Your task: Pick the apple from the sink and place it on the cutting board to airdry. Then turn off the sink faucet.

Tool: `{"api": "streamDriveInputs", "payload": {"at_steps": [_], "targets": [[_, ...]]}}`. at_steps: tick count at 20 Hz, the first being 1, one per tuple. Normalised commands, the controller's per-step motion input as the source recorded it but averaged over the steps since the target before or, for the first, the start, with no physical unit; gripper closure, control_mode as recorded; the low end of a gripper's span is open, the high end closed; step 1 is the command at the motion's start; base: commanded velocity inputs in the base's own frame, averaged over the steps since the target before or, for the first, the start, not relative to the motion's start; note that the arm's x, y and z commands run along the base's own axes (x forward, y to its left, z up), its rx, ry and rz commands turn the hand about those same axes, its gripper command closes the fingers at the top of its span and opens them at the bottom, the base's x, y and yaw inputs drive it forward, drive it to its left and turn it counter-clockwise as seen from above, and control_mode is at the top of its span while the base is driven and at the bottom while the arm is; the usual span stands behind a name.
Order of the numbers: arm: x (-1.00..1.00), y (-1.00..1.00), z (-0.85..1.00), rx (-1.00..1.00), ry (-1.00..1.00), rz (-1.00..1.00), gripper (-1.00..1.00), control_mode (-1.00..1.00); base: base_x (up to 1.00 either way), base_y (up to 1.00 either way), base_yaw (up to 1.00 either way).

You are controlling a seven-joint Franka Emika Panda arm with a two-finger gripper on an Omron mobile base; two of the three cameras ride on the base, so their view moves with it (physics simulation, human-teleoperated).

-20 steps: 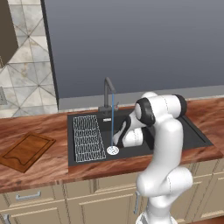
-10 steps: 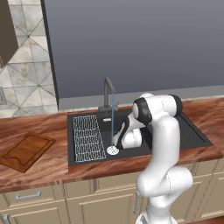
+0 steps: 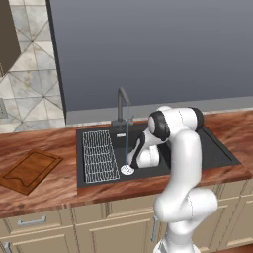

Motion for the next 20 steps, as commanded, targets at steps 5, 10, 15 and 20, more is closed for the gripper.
{"api": "streamDriveInputs", "payload": {"at_steps": [5,10,15,20], "targets": [[0.0,0.0,0.22,0.0,-0.04,0.0,1.0,-1.0,0.0,0.0,0.0],[-0.04,-0.01,0.48,0.0,-0.07,0.0,1.0,-1.0,0.0,0.0,0.0],[-0.21,-0.07,0.59,0.0,-0.07,0.0,1.0,-1.0,0.0,0.0,0.0],[-0.24,-0.14,0.62,0.04,0.0,0.0,1.0,-1.0,0.0,0.0,0.0]]}}
